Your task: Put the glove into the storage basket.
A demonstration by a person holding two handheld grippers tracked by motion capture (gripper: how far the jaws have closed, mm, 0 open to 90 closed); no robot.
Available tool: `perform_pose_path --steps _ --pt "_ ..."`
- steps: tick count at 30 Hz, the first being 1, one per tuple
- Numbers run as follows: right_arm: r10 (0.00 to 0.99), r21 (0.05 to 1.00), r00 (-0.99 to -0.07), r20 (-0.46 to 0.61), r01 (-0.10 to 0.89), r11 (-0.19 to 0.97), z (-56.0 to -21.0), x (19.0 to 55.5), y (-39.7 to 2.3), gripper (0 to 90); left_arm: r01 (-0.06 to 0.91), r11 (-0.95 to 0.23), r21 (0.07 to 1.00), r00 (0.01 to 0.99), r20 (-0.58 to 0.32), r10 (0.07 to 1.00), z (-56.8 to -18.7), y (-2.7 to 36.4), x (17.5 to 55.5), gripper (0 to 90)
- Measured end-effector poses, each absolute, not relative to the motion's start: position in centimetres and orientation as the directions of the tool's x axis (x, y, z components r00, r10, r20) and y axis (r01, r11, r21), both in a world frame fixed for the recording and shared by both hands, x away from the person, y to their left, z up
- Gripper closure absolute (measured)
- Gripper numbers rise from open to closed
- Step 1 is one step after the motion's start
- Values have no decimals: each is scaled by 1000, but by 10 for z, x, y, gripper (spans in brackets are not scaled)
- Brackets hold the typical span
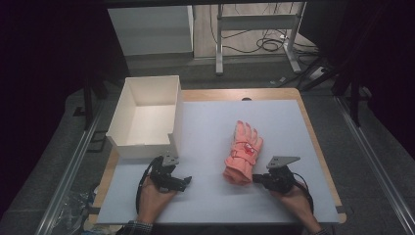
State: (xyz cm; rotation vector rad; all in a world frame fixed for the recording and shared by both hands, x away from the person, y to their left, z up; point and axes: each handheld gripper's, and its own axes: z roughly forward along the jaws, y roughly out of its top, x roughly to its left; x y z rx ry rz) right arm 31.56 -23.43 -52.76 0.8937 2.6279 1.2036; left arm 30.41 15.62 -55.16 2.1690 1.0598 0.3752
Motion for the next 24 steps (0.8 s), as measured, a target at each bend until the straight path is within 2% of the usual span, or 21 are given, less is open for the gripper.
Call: perform_pose_path --steps 24 --pt "523 721 -844 121 437 538 -532 328 -192 879 581 -430 691 624 -40 780 -552 156 304 6"
